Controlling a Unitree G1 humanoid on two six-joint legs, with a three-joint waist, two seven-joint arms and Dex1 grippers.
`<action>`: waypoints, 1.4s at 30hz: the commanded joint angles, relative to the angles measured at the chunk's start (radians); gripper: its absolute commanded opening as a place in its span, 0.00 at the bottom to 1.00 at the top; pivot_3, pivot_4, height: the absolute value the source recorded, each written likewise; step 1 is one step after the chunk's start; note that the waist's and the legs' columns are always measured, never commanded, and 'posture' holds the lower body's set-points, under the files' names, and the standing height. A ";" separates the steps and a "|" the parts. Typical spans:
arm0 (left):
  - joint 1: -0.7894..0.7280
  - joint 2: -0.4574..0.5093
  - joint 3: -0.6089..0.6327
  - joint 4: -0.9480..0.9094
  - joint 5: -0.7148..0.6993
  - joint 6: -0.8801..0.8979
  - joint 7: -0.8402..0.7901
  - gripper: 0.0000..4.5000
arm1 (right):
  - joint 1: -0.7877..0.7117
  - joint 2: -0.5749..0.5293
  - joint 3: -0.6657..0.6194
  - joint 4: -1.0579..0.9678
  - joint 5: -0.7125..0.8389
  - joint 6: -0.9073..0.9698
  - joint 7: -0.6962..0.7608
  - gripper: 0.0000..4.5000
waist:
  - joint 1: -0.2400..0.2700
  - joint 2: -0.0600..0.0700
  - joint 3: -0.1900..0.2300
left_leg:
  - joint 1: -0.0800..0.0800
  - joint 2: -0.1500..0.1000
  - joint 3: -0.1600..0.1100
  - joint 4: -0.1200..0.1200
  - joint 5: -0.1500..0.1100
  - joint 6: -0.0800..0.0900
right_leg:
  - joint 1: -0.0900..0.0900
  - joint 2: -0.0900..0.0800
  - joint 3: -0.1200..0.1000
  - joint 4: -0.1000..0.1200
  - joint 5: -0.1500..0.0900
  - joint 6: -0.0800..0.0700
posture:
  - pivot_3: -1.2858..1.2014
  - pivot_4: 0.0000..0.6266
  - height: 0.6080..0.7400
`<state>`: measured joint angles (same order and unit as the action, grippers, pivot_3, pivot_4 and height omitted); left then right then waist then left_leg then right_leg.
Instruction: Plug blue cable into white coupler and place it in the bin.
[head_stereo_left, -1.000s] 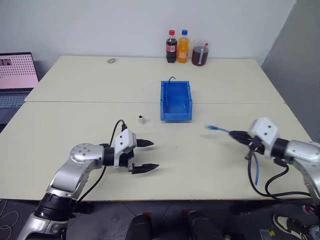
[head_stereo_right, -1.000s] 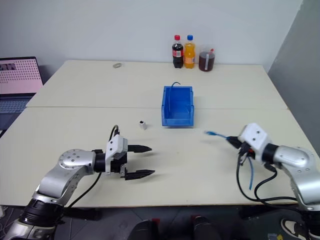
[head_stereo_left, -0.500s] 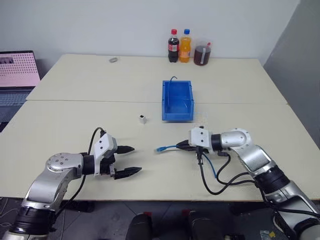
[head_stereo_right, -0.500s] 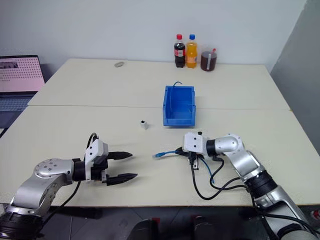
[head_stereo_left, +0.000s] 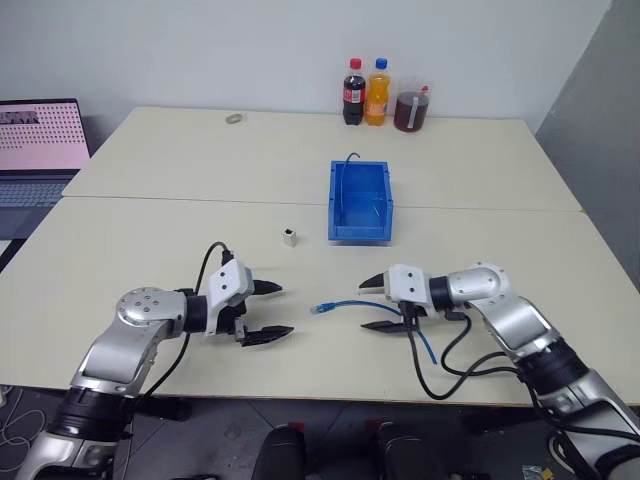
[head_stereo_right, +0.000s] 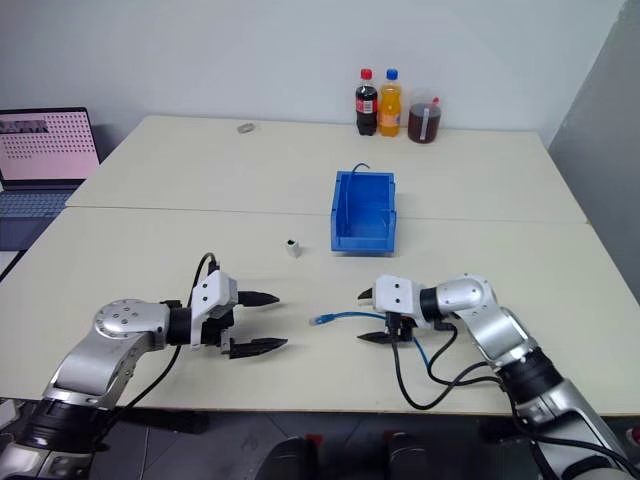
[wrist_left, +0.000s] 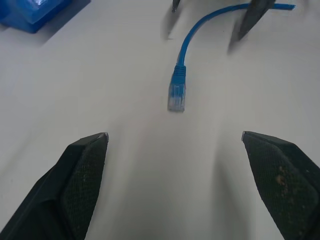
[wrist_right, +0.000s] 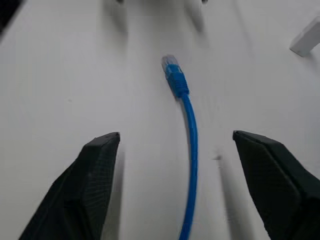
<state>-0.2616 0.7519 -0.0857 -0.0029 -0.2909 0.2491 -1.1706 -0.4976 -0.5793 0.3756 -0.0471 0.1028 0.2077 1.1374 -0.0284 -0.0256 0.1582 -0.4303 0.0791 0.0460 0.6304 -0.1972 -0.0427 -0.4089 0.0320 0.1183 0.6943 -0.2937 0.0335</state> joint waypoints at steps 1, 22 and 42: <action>-0.035 -0.014 -0.040 0.015 0.048 -0.042 0.000 1.00 | 0.050 -0.043 -0.073 -0.196 0.073 0.128 -0.013 0.99 | 0.000 0.000 0.000 | 0.000 0.000 0.000 0.000 0.000 0.000 | 0.000 0.000 0.000 0.000 0.000 0.000 | 0.52 0.24 1.00; -0.030 -0.109 -0.143 0.113 0.162 -0.055 0.045 0.60 | 0.129 -0.036 -0.108 -0.407 0.110 0.296 -0.158 1.00 | -0.004 -0.001 -0.001 | 0.004 0.000 -0.002 0.001 0.000 0.000 | 0.003 0.001 -0.001 0.003 -0.003 0.004 | 0.52 0.24 1.00; -0.042 -0.145 -0.132 0.118 0.127 -0.022 0.041 0.05 | 0.217 -0.053 -0.191 -0.509 0.207 0.411 -0.250 1.00 | -0.004 -0.001 -0.002 | 0.005 0.000 -0.003 0.001 0.000 0.000 | 0.004 0.001 0.000 0.003 -0.004 0.005 | 0.52 0.24 1.00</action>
<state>-0.3275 0.6120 -0.1969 0.1141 -0.1637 0.2263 -1.1240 -0.2856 -0.6257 0.2174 -0.5100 0.2905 0.6106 0.9046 -0.0321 -0.0266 0.1558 -0.4250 0.0790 0.0434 0.6313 -0.1971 -0.0426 -0.4046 0.0333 0.1180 0.6970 -0.2973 0.0384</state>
